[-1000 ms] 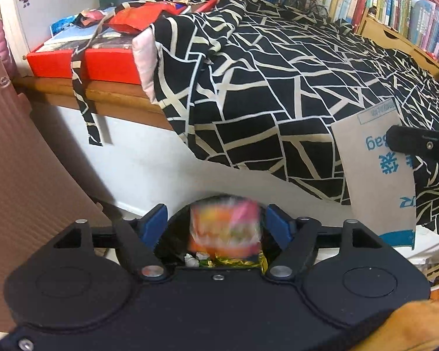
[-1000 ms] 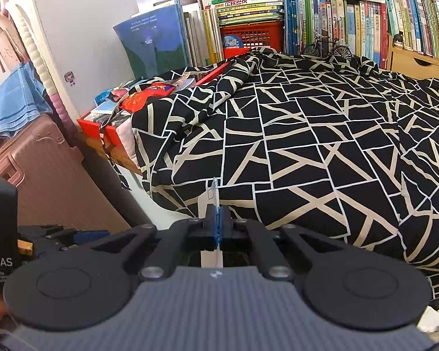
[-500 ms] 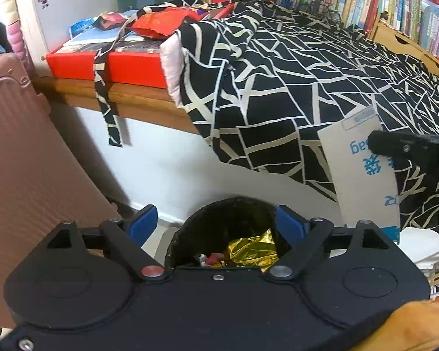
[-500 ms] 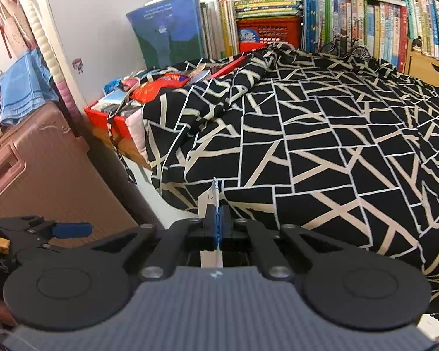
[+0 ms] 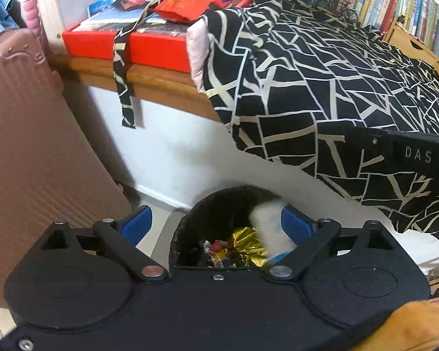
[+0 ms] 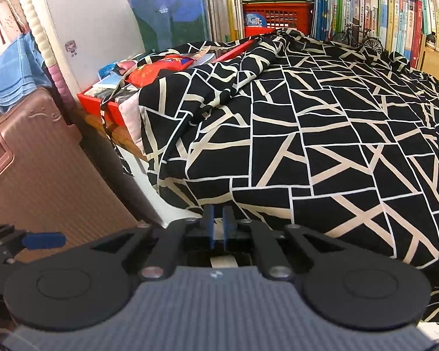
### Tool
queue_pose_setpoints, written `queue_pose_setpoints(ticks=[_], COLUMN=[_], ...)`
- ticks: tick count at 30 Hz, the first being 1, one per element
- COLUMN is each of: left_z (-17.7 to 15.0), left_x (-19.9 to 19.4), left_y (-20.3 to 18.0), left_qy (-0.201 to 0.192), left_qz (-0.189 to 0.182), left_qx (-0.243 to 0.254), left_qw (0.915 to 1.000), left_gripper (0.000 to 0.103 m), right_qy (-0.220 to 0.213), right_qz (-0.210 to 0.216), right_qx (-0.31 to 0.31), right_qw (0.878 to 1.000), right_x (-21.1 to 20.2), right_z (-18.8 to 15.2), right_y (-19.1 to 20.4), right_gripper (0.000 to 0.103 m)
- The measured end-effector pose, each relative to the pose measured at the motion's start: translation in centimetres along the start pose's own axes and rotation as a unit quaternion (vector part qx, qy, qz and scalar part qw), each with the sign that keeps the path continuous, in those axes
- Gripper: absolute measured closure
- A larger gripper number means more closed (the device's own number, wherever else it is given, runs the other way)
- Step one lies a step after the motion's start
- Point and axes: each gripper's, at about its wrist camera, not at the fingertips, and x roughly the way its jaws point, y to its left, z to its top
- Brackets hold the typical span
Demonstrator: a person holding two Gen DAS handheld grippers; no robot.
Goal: Collect trash
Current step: 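Bring the right tool over the bin and open it to drop the white card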
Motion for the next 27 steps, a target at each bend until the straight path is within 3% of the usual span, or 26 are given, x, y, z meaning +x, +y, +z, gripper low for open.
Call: queue_pose_setpoints(ticks=[2, 7, 10, 13, 15, 19, 23, 27], left_z=[-0.1, -0.7, -1.1, -1.8, -2.4, -4.0, -5.5, -6.2], left_x=[0.0, 0.0, 0.4, 1.2, 1.7, 2.5, 2.8, 2.6], left_y=[0.2, 0.6, 0.4, 0.5, 0.6, -0.1, -0.6, -1.0], left_qy=[0.003, 0.009, 0.023, 0.050, 0.070, 0.101, 0.126, 0.133], left_qz=[0.001, -0.001, -0.002, -0.014, -0.016, 0.015, 0.014, 0.013], left_qx=[-0.003, -0.012, -0.016, -0.045, -0.069, -0.059, -0.054, -0.041], left_qw=[1.0000, 0.9999, 0.9996, 0.9976, 0.9951, 0.9930, 0.9904, 0.9902], left_gripper=[0.008, 0.000, 0.000, 0.000, 0.000, 0.000, 0.000, 0.000], right_qy=[-0.004, -0.005, -0.007, -0.037, -0.024, 0.047, 0.126, 0.156], right_qz=[0.003, 0.011, 0.023, 0.044, 0.047, 0.005, -0.074, -0.056], right_qx=[-0.007, -0.009, -0.002, -0.011, -0.031, -0.080, -0.132, -0.101], right_qw=[1.000, 1.000, 1.000, 0.998, 0.998, 0.996, 0.980, 0.981], right_x=[0.0, -0.2, -0.3, -1.1, -1.2, -0.4, 1.0, 0.8], right_z=[0.0, -0.1, -0.4, -1.5, -2.1, -4.1, -6.4, -7.6], right_y=[0.1, 0.2, 0.2, 0.3, 0.5, 0.6, 0.3, -0.8], right_gripper=[0.048, 0.024, 0.001, 0.000, 0.000, 0.000, 0.000, 0.000])
